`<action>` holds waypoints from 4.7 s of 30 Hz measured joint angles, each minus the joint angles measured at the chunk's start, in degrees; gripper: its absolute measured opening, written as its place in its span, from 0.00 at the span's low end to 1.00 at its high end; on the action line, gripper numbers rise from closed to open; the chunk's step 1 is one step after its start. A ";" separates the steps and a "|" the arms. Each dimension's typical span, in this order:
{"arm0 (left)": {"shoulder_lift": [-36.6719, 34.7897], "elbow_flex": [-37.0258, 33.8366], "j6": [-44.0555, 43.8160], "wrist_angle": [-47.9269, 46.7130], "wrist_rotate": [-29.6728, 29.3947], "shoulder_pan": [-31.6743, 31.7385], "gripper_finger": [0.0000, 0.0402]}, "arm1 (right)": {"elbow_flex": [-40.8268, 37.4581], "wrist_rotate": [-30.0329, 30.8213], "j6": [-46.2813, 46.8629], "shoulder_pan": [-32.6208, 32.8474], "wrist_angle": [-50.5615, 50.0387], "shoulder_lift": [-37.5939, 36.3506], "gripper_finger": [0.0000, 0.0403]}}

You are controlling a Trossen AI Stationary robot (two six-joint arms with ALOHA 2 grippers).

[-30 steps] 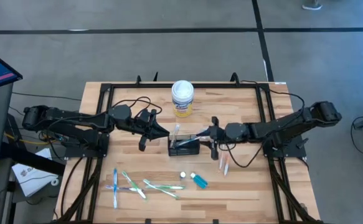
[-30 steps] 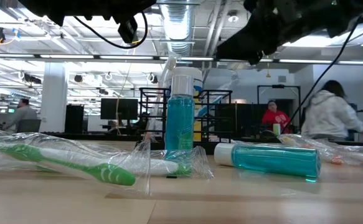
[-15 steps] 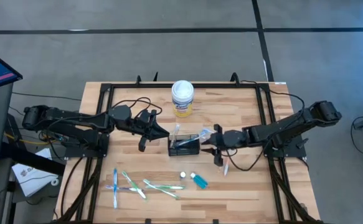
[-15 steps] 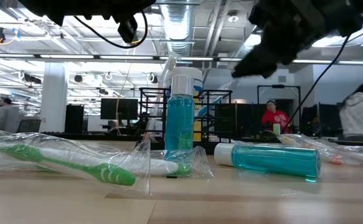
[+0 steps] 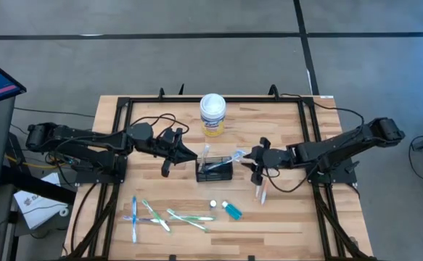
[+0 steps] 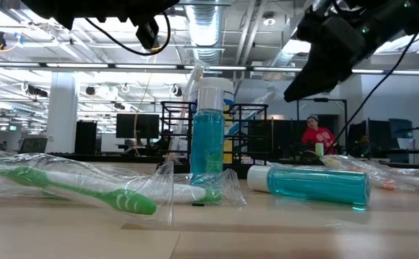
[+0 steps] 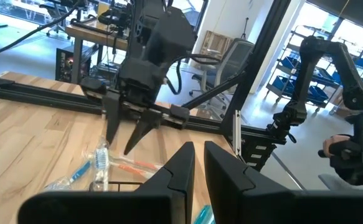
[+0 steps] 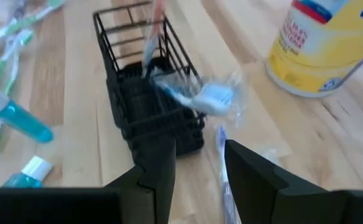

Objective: Pick & Place toothbrushing station
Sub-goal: Put the middle blue toothbrush into the mesh organizer, then put the right orange toothbrush into the mesh organizer

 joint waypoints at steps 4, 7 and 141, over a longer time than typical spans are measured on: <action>0.00 0.00 0.00 0.02 0.02 0.01 0.08 | 0.00 0.05 -0.42 -2.08 -0.40 -0.25 0.33; 0.00 0.00 0.00 0.02 0.02 0.01 0.08 | 0.00 -0.11 -0.78 -3.92 -0.38 0.51 0.36; 0.00 0.00 1.29 -0.39 -0.20 0.01 0.08 | 13.16 -12.23 5.96 -11.00 -32.41 3.58 0.34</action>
